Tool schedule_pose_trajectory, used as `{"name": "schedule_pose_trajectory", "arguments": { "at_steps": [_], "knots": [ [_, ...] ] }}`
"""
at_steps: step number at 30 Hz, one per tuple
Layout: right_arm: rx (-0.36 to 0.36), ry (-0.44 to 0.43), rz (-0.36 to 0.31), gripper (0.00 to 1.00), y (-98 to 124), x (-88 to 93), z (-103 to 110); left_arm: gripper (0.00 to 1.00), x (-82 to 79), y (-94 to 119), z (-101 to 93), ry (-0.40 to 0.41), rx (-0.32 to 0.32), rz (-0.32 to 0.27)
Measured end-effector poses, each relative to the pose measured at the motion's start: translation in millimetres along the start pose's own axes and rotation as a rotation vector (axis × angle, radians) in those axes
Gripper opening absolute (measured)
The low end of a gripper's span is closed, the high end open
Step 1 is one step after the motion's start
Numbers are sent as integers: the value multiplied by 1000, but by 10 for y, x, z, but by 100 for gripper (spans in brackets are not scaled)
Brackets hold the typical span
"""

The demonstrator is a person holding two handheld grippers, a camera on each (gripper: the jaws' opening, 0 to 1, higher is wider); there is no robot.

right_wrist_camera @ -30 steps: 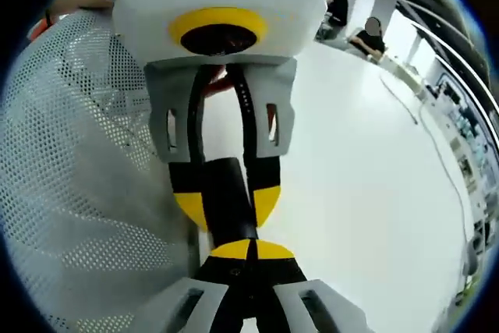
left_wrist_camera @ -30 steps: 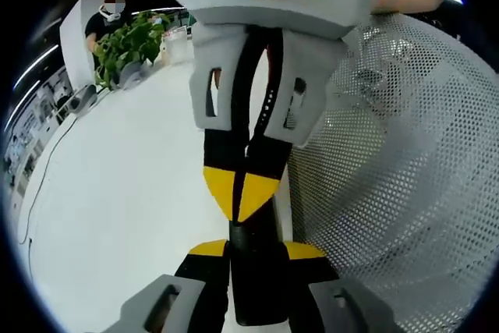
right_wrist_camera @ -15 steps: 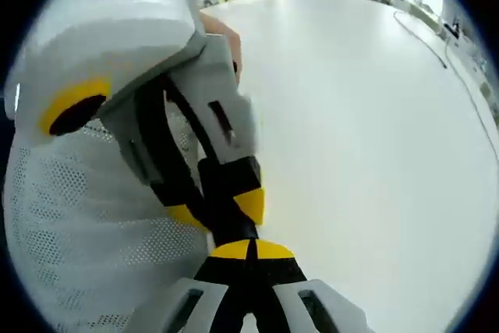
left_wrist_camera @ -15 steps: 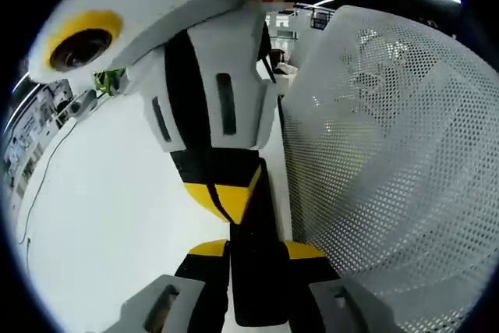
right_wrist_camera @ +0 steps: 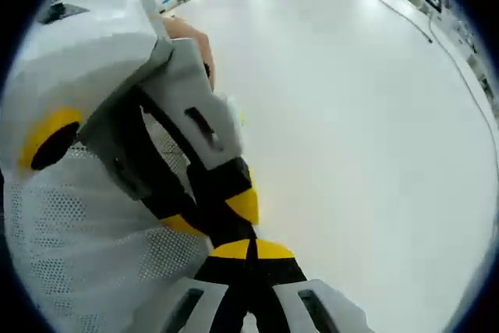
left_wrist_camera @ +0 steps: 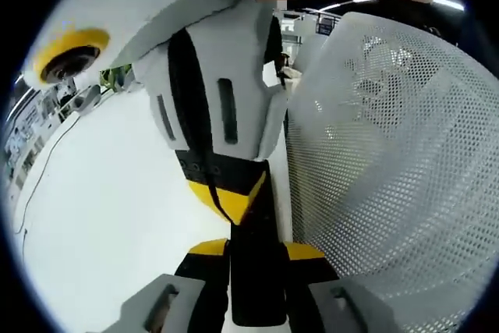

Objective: Press the specified remote control buttons in sequence, fully releasing each button before pressing the next.

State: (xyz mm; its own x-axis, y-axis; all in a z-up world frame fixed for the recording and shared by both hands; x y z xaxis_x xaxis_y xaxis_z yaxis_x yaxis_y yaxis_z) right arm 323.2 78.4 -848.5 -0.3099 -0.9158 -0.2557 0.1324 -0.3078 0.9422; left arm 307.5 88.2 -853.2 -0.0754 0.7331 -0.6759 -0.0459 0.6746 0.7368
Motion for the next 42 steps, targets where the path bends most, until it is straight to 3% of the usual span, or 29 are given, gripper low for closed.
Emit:
{"name": "schedule_pose_trajectory", "arguments": {
  "at_steps": [4,8,14,20,23,29,33,35,36,42],
  "knots": [
    [33,12,-19,0,-6,1,25,26,59,53,-7,17,16,34],
    [83,51,-14,0,-4,-5,41,26,119,88,-5,-24,11,87],
    [132,48,-62,0,0,-13,20,25,134,101,-30,-38,-2,95],
    [113,71,-50,0,-1,-34,9,25,147,123,-30,-10,-11,63],
    [60,35,-155,0,30,-172,140,25,146,126,-23,-2,-16,53],
    [126,147,-208,0,-32,-154,294,25,142,127,-25,8,-20,33],
    [176,239,-196,0,-31,-128,286,25,142,130,-27,4,-18,32],
    [235,337,-168,0,-18,-110,197,25,139,131,-29,4,-18,33],
    [203,343,-198,0,-46,-117,246,25,140,132,-31,5,-18,33],
    [173,249,-256,0,-5,-86,198,25,141,132,-28,0,-15,35]
  ]
}}
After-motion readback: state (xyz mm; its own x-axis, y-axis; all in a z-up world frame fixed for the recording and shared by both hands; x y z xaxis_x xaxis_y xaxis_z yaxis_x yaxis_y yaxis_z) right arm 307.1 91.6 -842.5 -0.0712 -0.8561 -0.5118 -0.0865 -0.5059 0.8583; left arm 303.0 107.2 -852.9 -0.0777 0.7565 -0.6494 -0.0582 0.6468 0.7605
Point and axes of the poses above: the point that each gripper's makers call its tool centre point, and the gripper's own axes: y roughly backward along the fingers, z roughly to its left, x roughly out of its underside, the point moved 1 cm from there along y, roughly backward along the fingers, and after that the axes turned 1 degree about -y, right-handed, at the moved point
